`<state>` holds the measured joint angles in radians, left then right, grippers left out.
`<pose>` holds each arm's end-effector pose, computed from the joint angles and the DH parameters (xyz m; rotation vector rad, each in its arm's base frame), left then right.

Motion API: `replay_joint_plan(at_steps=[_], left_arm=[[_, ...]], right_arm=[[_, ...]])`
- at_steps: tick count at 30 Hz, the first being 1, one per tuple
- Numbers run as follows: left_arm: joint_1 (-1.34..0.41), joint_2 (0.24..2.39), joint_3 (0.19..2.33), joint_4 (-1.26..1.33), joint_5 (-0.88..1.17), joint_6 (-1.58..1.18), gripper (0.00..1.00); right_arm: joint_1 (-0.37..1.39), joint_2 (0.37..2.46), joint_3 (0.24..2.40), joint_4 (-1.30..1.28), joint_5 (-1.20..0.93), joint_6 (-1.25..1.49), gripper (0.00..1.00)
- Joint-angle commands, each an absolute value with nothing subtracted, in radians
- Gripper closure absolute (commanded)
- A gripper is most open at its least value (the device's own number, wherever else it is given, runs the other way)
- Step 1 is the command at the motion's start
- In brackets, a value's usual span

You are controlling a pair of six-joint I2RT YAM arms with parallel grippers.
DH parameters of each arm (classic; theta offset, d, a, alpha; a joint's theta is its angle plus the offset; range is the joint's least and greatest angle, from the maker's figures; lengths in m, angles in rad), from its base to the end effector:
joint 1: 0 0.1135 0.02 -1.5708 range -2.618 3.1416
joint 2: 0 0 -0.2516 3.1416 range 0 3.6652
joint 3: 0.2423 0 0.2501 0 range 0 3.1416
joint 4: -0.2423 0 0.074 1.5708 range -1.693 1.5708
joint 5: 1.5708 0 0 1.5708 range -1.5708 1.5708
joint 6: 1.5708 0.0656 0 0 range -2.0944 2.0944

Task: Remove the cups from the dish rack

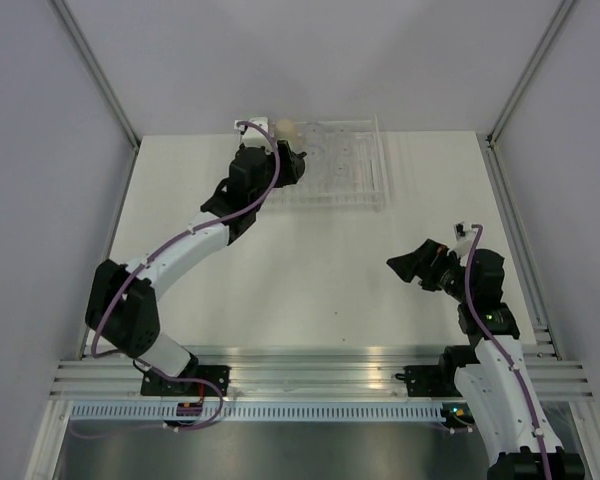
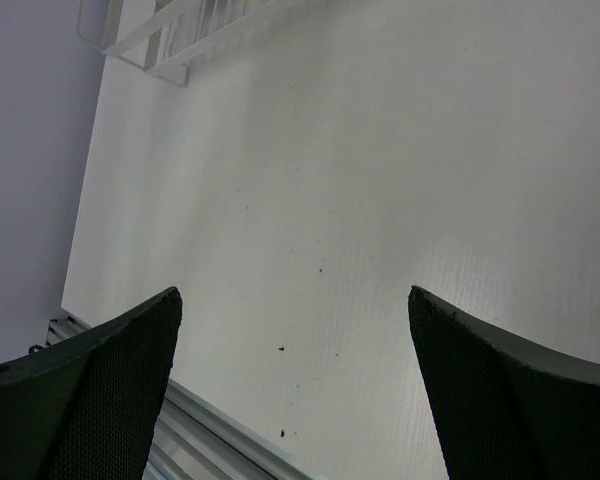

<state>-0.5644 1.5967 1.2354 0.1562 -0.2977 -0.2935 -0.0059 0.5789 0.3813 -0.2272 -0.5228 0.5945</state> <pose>0.3556 -0.2024 0.3075 0.0251 1.7804 -0.3569 0.1786 0.0317 0.2084 0.2640 2.0305 0.8942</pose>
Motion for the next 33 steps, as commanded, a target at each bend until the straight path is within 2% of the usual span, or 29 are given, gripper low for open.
replay_joint_plan(at_steps=[1, 6, 7, 12, 13, 16, 19, 20, 23, 30, 33], left_arm=[[-0.569, 1.45, 1.201, 0.145, -0.192, -0.475, 0.98], [-0.565, 1.301, 1.0, 0.158, 0.0, -0.722, 0.98], [-0.546, 1.269, 0.967, 0.194, 0.137, -0.768, 0.98], [-0.519, 1.197, 0.708, 0.392, 0.415, -1.067, 0.98], [-0.518, 1.181, 0.678, 0.428, 0.434, -1.095, 0.98], [-0.518, 1.169, 0.586, 0.518, 0.489, -1.184, 0.98], [-0.517, 1.187, 0.494, 0.639, 0.517, -1.276, 0.98], [-0.517, 1.21, 0.436, 0.77, 0.523, -1.342, 0.98], [-0.517, 1.264, 0.358, 0.935, 0.528, -1.44, 0.98], [-0.523, 1.42, 0.261, 1.299, 0.517, -1.578, 0.98], [-0.534, 1.453, 0.233, 1.327, 0.514, -1.595, 0.98]], right_arm=[[-0.006, 0.565, 0.356, -0.131, -0.581, 0.597, 0.02], [-0.006, 0.546, 0.31, 0.061, -0.69, 0.676, 0.02], [-0.006, 0.546, 0.29, 0.093, -0.73, 0.693, 0.02], [0.023, 0.613, 0.184, 0.515, -0.859, 0.952, 0.02], [0.025, 0.629, 0.155, 0.648, -0.885, 0.984, 0.03], [0.069, 0.692, 0.141, 0.788, -0.897, 1.051, 0.05], [0.188, 0.751, 0.164, 0.815, -0.853, 1.025, 0.07], [0.254, 0.781, 0.17, 0.815, -0.81, 1.016, 0.08], [0.363, 0.848, 0.19, 0.799, -0.729, 0.967, 0.09], [0.567, 1.011, 0.254, 0.779, -0.525, 0.871, 0.13], [0.656, 1.061, 0.288, 0.758, -0.409, 0.821, 0.14]])
